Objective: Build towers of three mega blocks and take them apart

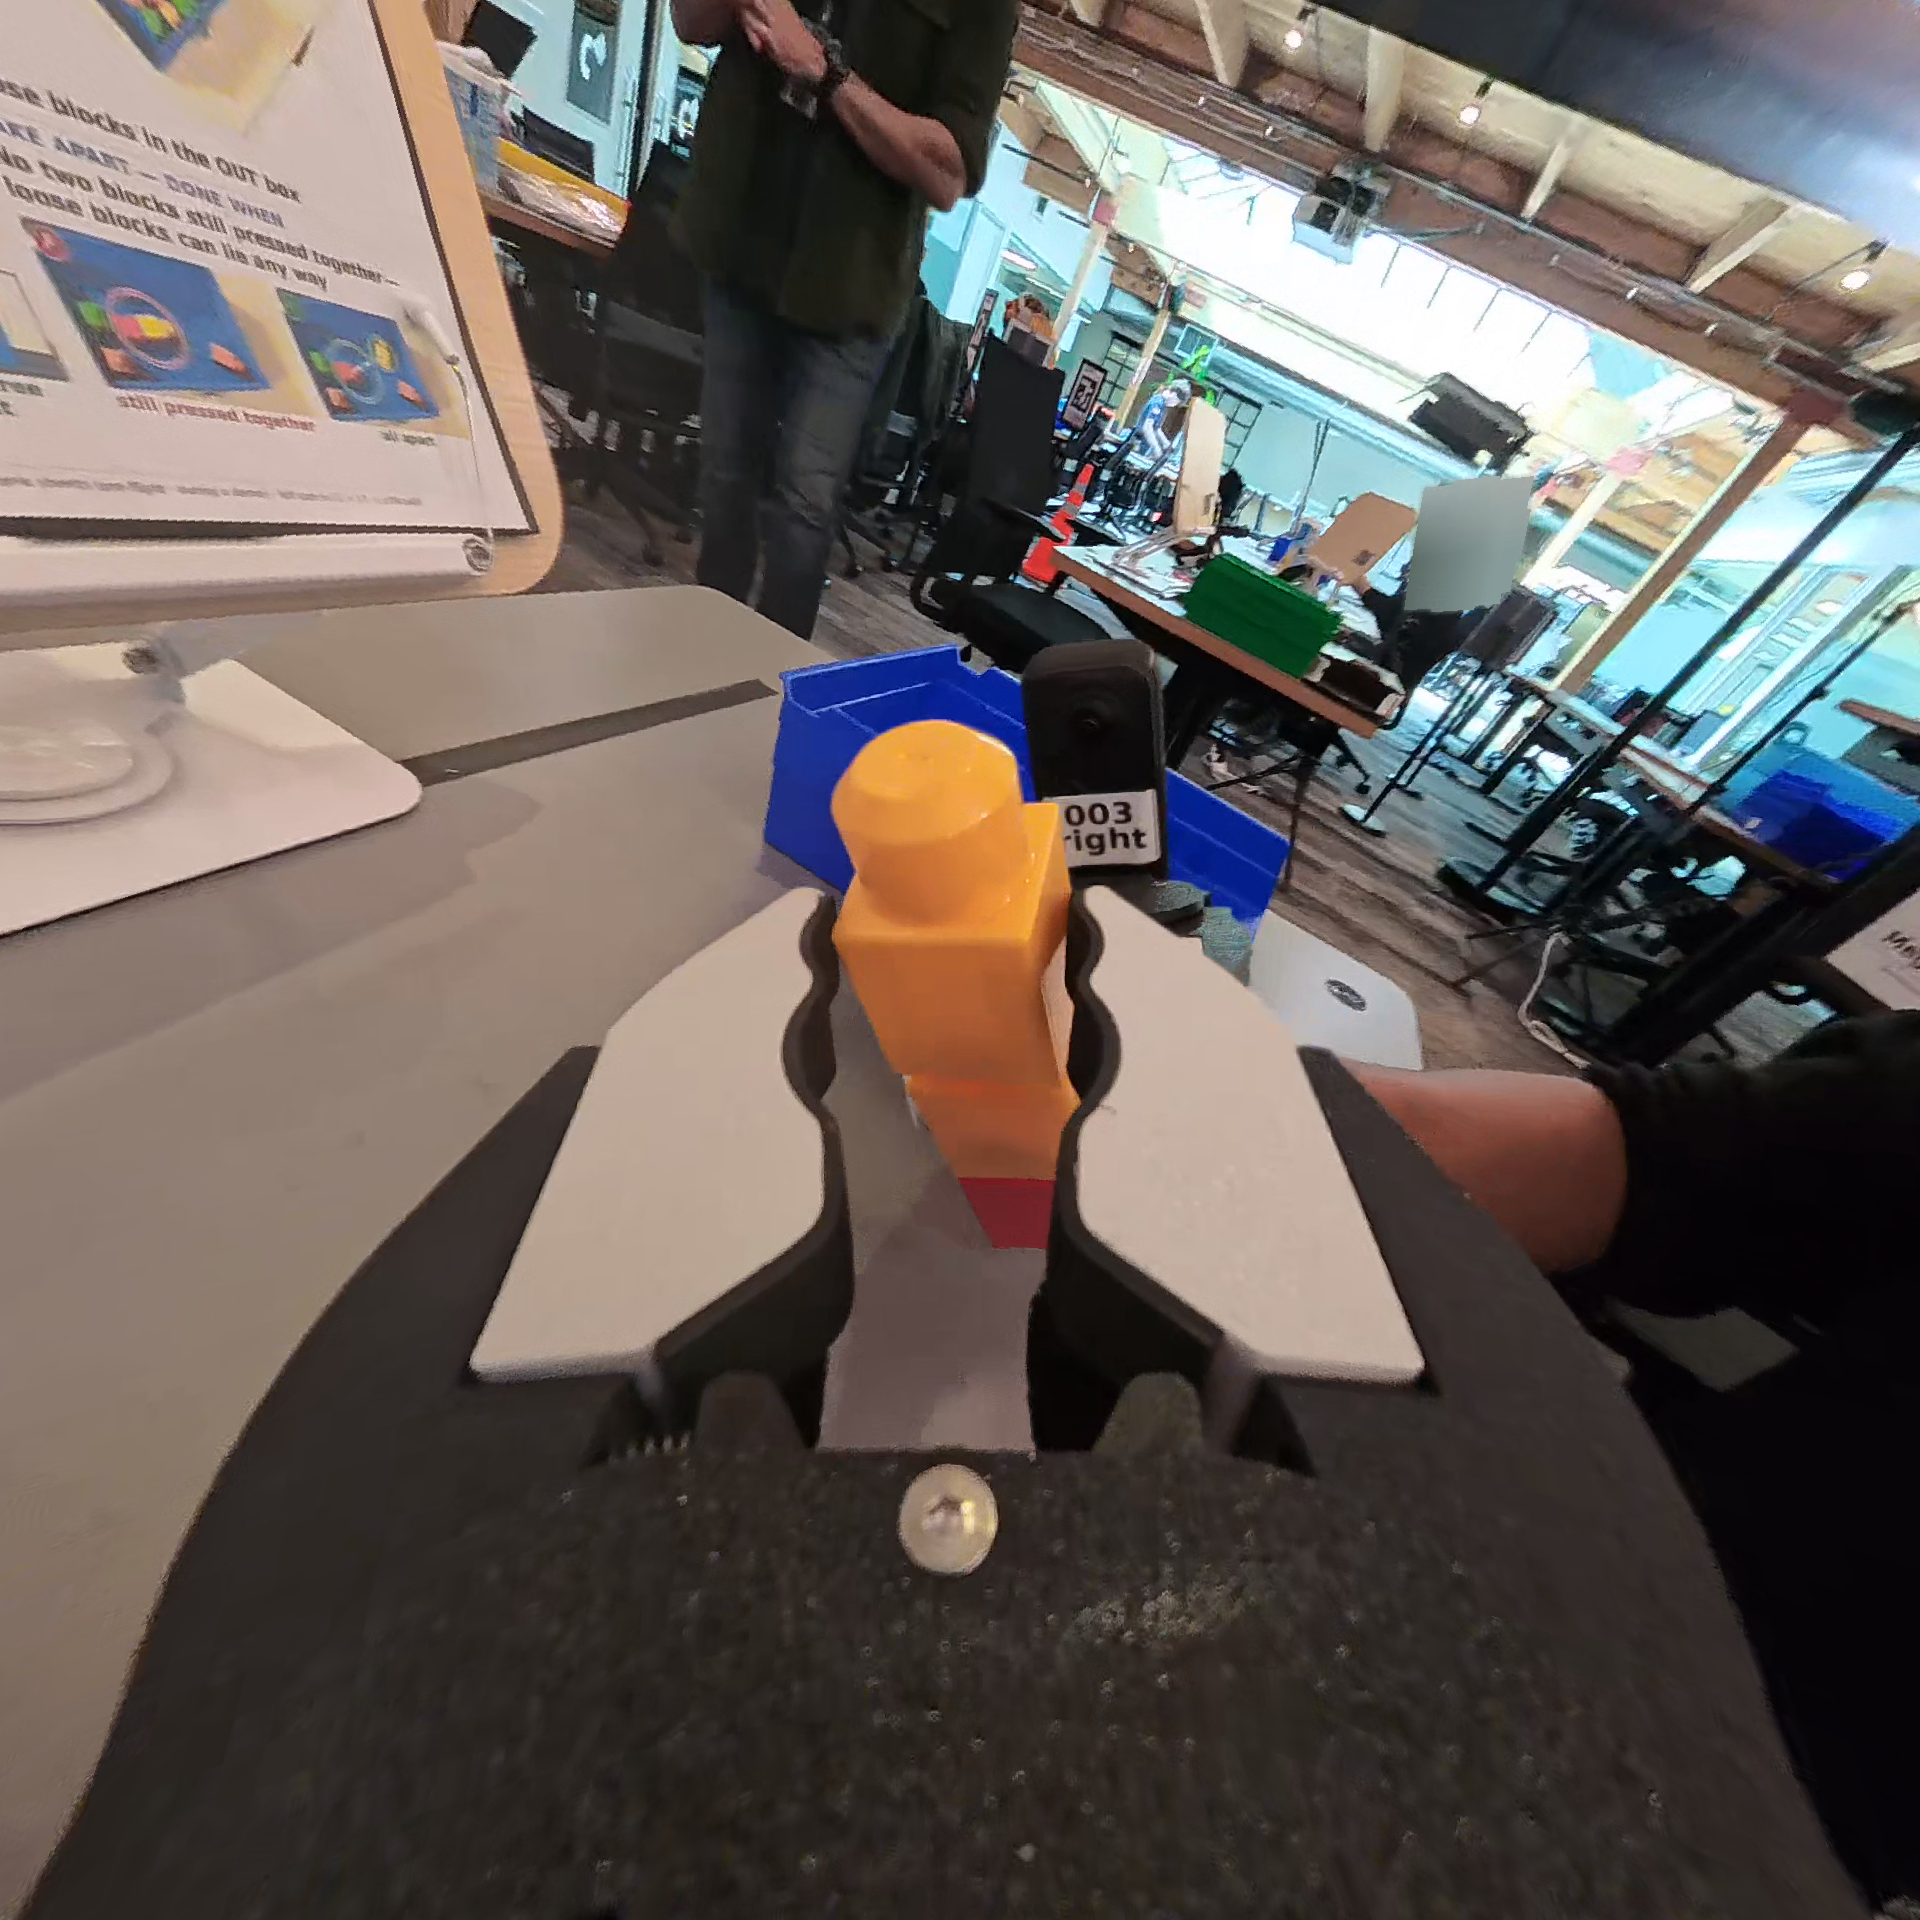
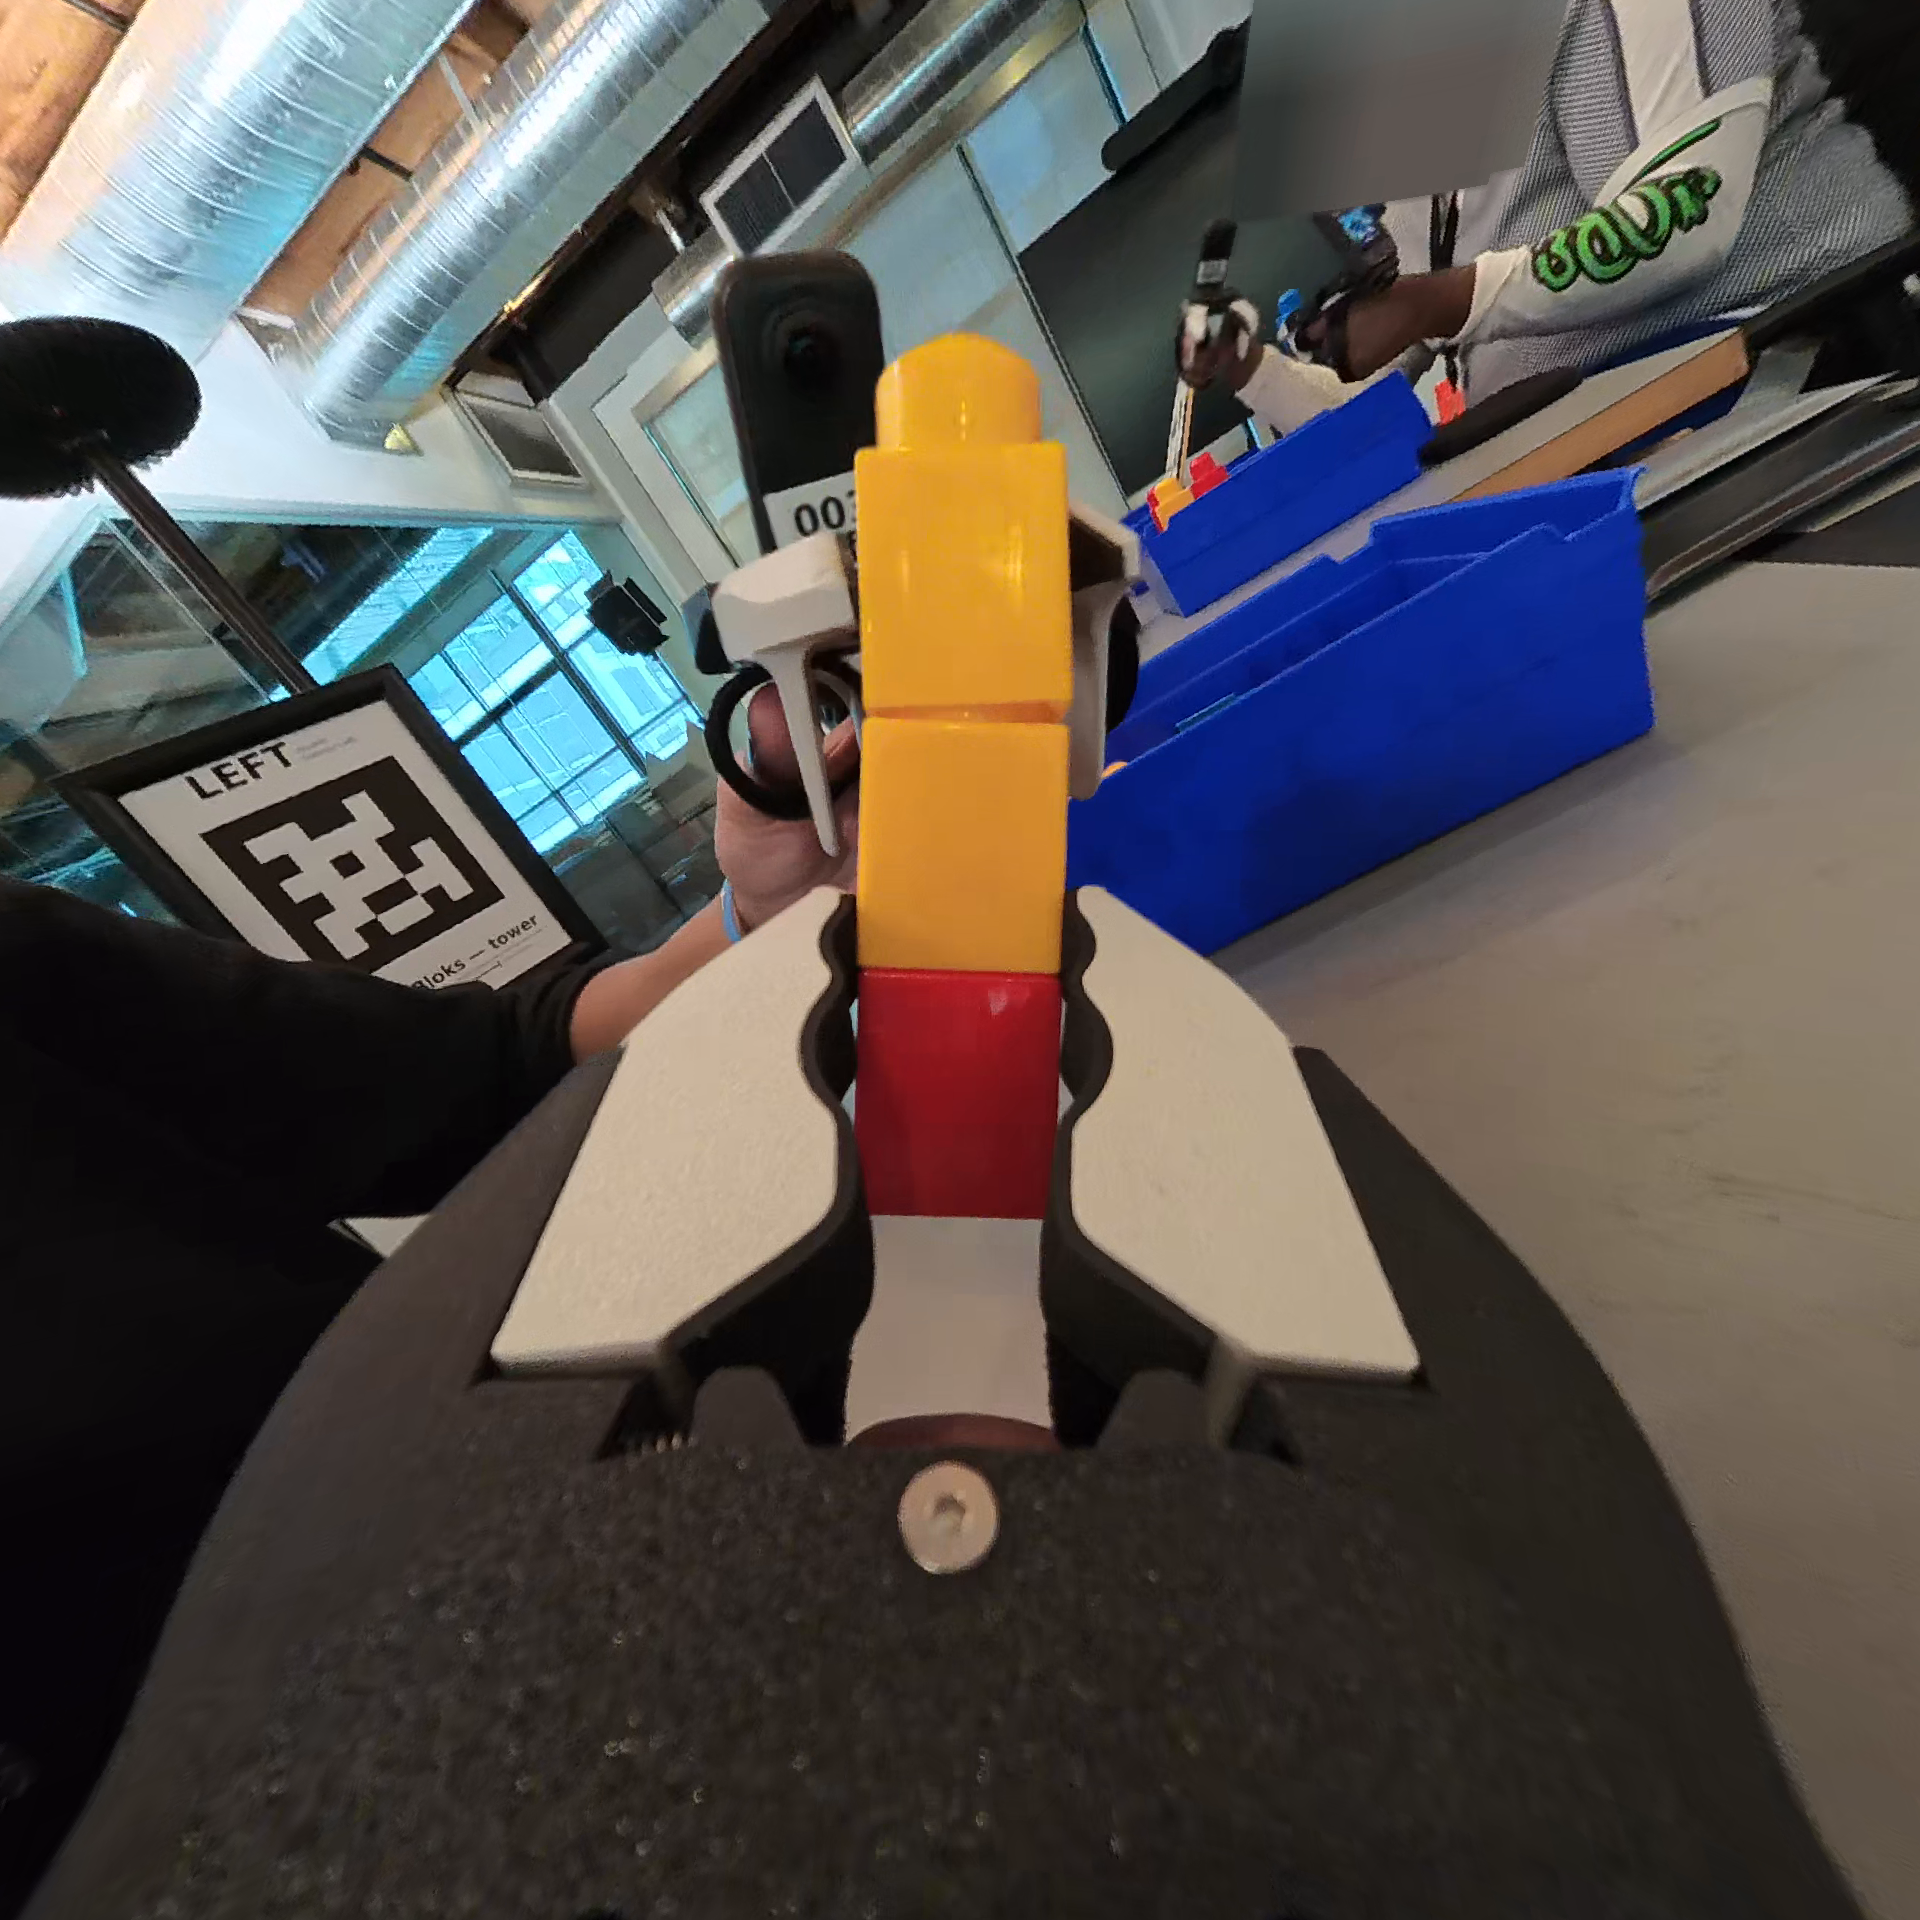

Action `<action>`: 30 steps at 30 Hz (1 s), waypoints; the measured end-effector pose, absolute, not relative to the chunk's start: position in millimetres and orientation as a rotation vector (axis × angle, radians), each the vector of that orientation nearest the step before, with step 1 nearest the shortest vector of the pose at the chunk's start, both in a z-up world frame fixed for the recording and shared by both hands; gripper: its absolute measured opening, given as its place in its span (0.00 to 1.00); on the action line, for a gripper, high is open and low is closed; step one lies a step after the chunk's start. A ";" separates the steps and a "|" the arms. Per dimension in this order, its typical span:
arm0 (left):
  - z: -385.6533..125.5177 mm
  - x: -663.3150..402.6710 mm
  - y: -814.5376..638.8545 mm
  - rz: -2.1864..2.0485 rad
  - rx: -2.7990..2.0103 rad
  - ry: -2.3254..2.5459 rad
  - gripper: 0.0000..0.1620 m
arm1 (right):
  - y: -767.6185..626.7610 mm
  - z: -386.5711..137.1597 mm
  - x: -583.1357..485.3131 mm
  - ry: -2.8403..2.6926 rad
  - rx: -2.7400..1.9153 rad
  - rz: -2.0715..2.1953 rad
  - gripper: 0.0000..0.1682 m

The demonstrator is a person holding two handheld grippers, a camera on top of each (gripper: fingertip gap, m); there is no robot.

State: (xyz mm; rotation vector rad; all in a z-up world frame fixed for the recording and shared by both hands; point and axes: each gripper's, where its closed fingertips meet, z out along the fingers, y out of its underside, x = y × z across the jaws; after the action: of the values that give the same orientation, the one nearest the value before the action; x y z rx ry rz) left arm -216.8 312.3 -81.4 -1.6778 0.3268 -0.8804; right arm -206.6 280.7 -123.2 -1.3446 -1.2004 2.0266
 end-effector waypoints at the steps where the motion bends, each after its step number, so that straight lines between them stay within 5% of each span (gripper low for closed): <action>1: -81.3 -216.2 312.5 -0.869 -1.679 0.337 0.26 | 280.3 -122.8 -206.4 -1.197 -1.343 2.034 0.21; 30: -80.5 -211.5 306.4 -0.979 -1.705 0.382 0.24 | 274.7 -121.1 -207.5 -1.241 -1.352 2.058 0.21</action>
State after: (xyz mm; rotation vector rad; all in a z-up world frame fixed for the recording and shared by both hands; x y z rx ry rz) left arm -211.5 306.4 -80.5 -1.7047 0.3817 -0.9788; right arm -207.5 274.7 -121.1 -1.3518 -1.2408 2.0581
